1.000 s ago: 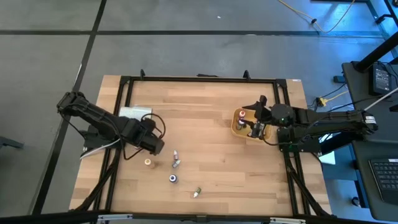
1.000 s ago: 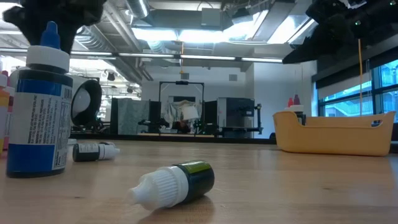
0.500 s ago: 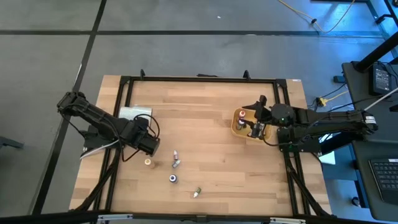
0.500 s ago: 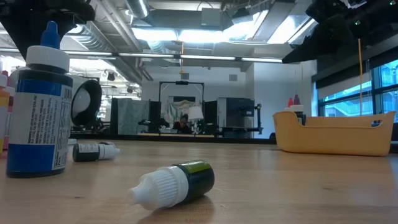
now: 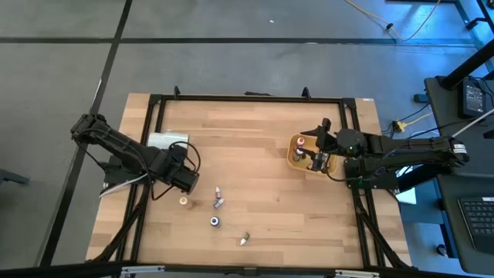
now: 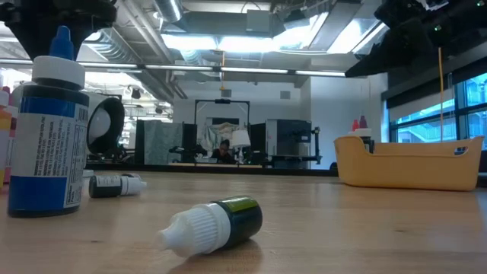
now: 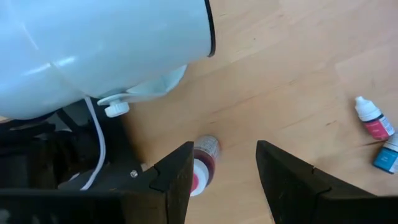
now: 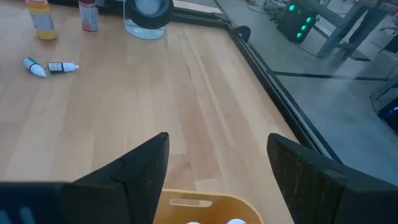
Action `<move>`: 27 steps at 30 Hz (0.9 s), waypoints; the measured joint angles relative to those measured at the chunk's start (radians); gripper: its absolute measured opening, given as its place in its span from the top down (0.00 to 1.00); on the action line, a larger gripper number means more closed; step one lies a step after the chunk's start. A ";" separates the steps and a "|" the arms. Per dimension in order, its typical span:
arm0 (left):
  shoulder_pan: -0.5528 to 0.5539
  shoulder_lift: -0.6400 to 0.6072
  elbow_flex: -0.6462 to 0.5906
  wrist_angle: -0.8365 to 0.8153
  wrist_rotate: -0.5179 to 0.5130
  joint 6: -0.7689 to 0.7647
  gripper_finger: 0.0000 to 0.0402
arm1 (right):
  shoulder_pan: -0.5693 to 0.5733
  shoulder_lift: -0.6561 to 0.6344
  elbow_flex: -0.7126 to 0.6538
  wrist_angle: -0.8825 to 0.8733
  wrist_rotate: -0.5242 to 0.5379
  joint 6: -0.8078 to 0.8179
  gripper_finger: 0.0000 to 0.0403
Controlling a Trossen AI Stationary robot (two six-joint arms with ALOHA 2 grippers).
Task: Pick & Place food coloring
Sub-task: Put the pink food coloring into the yellow bin
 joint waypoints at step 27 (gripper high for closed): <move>0.000 0.000 0.000 0.010 0.049 -0.058 0.30 | 0.000 0.001 -0.001 0.089 -0.005 -0.103 0.32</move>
